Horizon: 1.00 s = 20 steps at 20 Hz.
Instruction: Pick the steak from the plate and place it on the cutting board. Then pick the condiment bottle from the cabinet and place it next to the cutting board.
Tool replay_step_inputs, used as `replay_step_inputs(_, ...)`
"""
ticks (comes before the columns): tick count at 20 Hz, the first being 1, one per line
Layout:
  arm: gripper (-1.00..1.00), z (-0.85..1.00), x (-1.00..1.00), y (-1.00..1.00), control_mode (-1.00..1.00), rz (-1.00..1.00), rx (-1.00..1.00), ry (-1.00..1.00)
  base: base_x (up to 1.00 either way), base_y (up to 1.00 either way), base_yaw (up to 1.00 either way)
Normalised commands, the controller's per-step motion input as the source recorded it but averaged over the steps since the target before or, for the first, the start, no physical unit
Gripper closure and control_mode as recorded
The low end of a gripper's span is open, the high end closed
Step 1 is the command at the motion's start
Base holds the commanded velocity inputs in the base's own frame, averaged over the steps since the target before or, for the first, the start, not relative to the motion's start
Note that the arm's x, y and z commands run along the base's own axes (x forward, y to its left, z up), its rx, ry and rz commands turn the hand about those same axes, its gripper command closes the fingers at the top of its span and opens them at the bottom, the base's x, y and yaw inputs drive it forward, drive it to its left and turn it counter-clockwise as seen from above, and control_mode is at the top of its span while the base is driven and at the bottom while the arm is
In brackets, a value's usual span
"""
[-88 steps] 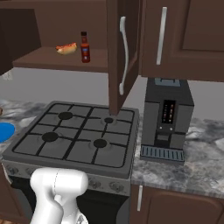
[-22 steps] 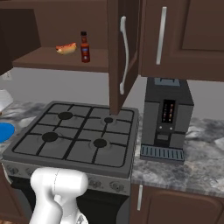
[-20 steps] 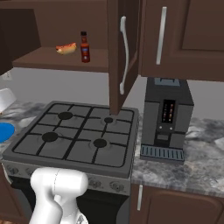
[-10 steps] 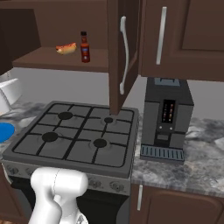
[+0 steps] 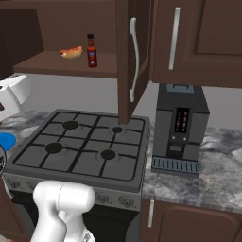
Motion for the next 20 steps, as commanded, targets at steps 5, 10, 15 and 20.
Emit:
replay_step_inputs(5,-1.00,0.00,0.39,-0.02,-1.00,-0.02,0.01,-0.12,0.00,0.00,0.00)
replay_step_inputs(10,-1.00,0.00,0.44,-0.05,-1.00,-0.05,0.04,-0.07,0.00,0.00,0.00)
replay_step_inputs(15,-1.00,0.16,0.33,-0.09,-1.00,-0.05,0.07,-0.01,0.00,0.00,0.00)
replay_step_inputs(20,-1.00,0.46,0.21,-0.05,-1.00,-0.07,0.05,0.05,0.00,0.00,0.00)
